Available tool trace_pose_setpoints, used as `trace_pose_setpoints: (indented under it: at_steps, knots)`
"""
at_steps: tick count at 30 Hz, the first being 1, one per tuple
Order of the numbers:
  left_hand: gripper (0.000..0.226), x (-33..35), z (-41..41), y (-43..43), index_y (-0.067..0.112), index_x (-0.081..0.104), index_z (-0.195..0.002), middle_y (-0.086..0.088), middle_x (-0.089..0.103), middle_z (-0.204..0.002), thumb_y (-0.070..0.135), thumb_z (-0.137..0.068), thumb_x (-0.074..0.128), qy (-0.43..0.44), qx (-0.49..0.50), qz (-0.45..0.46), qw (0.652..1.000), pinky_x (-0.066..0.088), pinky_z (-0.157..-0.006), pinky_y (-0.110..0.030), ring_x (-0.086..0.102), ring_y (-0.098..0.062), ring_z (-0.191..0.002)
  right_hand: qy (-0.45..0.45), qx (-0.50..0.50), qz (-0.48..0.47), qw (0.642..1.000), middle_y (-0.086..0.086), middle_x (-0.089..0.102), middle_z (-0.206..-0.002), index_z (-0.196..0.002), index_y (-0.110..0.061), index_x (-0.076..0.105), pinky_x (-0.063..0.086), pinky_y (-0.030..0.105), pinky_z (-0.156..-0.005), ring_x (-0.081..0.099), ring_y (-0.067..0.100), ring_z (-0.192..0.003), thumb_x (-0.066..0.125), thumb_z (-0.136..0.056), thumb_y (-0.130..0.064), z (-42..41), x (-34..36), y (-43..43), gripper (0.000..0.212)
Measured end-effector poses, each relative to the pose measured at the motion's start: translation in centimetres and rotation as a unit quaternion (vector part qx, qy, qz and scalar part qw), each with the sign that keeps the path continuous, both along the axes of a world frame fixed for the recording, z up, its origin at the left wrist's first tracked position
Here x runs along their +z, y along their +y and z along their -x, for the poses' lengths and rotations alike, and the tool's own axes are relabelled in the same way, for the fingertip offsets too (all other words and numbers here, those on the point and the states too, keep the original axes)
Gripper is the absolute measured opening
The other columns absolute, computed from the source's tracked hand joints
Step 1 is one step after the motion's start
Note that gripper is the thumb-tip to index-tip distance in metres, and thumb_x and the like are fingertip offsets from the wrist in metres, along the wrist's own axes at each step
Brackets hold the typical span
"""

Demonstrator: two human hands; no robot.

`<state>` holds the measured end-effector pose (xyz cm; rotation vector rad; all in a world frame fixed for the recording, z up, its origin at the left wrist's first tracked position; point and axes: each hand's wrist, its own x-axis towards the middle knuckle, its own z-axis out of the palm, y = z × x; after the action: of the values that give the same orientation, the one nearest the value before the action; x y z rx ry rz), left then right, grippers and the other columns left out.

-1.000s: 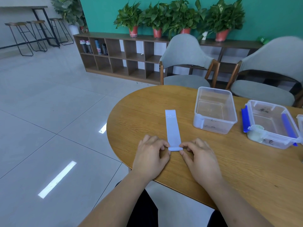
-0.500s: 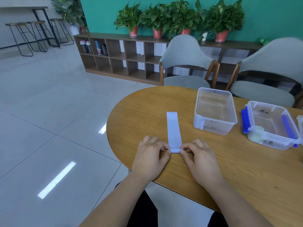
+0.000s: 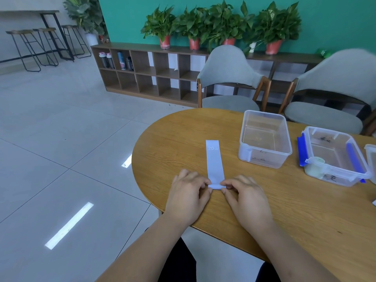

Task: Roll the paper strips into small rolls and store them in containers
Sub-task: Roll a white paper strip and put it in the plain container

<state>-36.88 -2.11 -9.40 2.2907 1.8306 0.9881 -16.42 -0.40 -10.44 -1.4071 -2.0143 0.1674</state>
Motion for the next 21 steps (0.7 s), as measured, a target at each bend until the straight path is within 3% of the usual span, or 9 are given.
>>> trace_pose_setpoints:
  at_steps: [4,8,12,15,21]
  knots:
    - [0.021,0.2,-0.2,0.3,0.035,0.076,-0.106,0.018,0.061,-0.087,0.044,-0.098,0.060,-0.001,0.002,0.006,1.000,0.047,-0.082,-0.036,0.049,-0.012,-0.092,0.013,-0.017,0.021,1.000,-0.020,0.064,-0.094,-0.104,-0.035,0.077,0.055,0.039,-0.080,0.061,0.010,-0.092,0.074,-0.093,-0.033,0.4,0.4,0.5,0.012]
    - [0.018,0.0,-0.8,0.9,0.031,0.079,-0.105,0.012,0.067,-0.088,0.034,-0.098,0.063,-0.070,0.008,0.027,0.997,0.048,-0.083,-0.033,0.052,-0.015,-0.092,0.013,-0.043,0.035,0.998,-0.016,0.066,-0.095,-0.102,-0.034,0.079,0.054,0.040,-0.081,0.064,0.016,-0.093,0.071,-0.094,-0.031,1.2,0.6,1.0,0.011]
    - [0.016,-0.4,-0.9,1.0,0.031,0.078,-0.111,0.017,0.070,-0.090,0.028,-0.096,0.072,-0.130,0.019,0.042,0.991,0.046,-0.085,-0.023,0.054,-0.007,-0.097,0.044,-0.040,0.032,0.998,-0.021,0.065,-0.093,-0.104,-0.036,0.077,0.054,0.043,-0.081,0.061,0.011,-0.091,0.072,-0.095,-0.032,1.1,-0.1,0.8,0.011]
    - [0.011,-0.4,-0.9,0.9,0.033,0.076,-0.104,0.021,0.070,-0.086,0.027,-0.094,0.075,-0.164,0.023,0.045,0.985,0.047,-0.083,-0.018,0.056,-0.002,-0.099,0.073,-0.031,0.030,0.996,-0.025,0.064,-0.091,-0.103,-0.038,0.075,0.055,0.044,-0.080,0.060,0.006,-0.088,0.075,-0.093,-0.030,1.0,-0.1,0.8,0.013]
    - [0.009,-0.4,-0.9,0.9,0.031,0.081,-0.099,0.021,0.072,-0.093,0.028,-0.092,0.079,-0.165,0.040,0.040,0.985,0.044,-0.083,-0.015,0.056,-0.001,-0.098,0.077,-0.036,0.013,0.996,-0.024,0.063,-0.089,-0.096,-0.037,0.073,0.056,0.043,-0.078,0.060,0.007,-0.086,0.076,-0.092,-0.028,1.1,0.1,0.5,0.010]
